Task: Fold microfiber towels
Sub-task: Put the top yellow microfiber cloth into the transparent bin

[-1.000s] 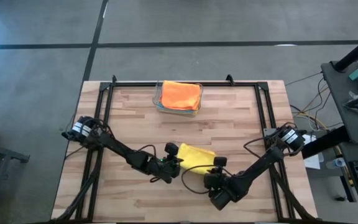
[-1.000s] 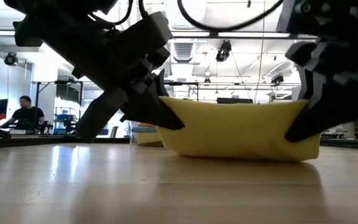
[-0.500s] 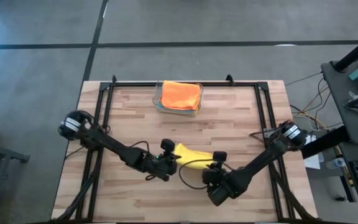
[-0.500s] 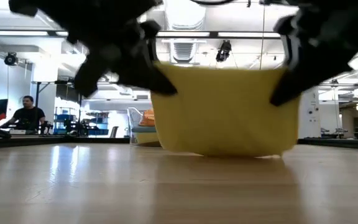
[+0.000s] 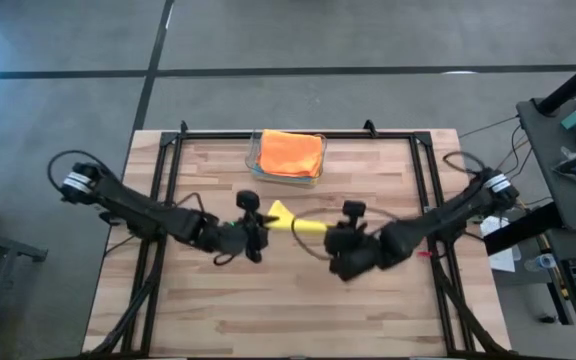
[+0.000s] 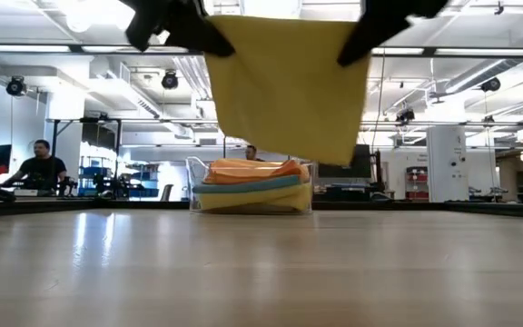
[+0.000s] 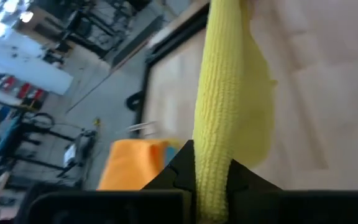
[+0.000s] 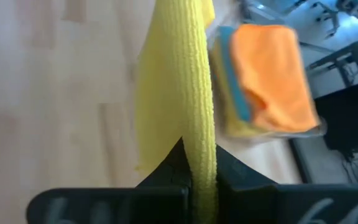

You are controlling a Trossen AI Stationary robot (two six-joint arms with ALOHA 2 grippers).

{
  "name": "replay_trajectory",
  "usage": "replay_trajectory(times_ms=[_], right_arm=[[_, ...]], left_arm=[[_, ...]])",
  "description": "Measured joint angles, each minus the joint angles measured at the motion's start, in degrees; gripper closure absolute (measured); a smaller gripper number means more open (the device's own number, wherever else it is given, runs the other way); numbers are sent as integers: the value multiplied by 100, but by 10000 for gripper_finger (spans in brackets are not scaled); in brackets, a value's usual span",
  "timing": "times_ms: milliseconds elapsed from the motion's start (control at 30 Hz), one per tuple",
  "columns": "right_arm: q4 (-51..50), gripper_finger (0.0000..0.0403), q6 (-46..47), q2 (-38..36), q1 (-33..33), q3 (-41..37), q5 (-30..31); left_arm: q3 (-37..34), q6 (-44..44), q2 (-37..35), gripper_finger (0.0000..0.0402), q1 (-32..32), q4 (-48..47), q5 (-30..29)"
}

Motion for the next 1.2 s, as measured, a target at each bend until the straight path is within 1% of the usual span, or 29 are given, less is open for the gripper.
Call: replay_trajectory(times_ms=[167, 233, 300, 367, 433, 500, 600, 700, 800, 933, 1067, 1200], right_arm=[[314, 394, -779, -287, -569, 15, -84], [475, 394, -1092, -356, -822, 17, -211], [646, 394, -1329, -399, -1125, 23, -578], [744, 394, -1474, -418, -1461, 51, -1074], [770, 394, -1538, -431, -1824, 118, -1612], [770, 394, -1622, -476, -2180, 183, -2183], [776, 394, -1804, -561, -2625, 307, -2688], [786, 394, -1886, -674, -3083, 436, -3379], [878, 394, -1865, -747, -3531, 444, -4157], [868, 394, -1988, -612, -4024, 442, -4906], [984, 394, -2125, -350, -4663, 439, -5624], [1167, 394, -2105, -205, -5074, 440, -6158]], left_arm=[[-4, 249, -371, 401, 416, -128, -27], [-4, 300, -477, 401, 626, -128, -68], [-4, 197, -547, 401, 852, -139, -87], [65, -178, -577, 401, 1073, -299, -94], [187, -541, -639, 401, 1271, -611, 87], [332, -720, -713, 401, 1465, -858, 351], [602, -1015, -752, 401, 1763, -1298, 808], [865, -1478, -779, 401, 2099, -1866, 1475], [979, -1808, -762, 401, 2375, -2195, 2132], [915, -1852, -757, 401, 2678, -2248, 2635], [907, -1830, -746, 401, 3223, -2225, 3169], [900, -1821, -690, 401, 3835, -2245, 3969]])
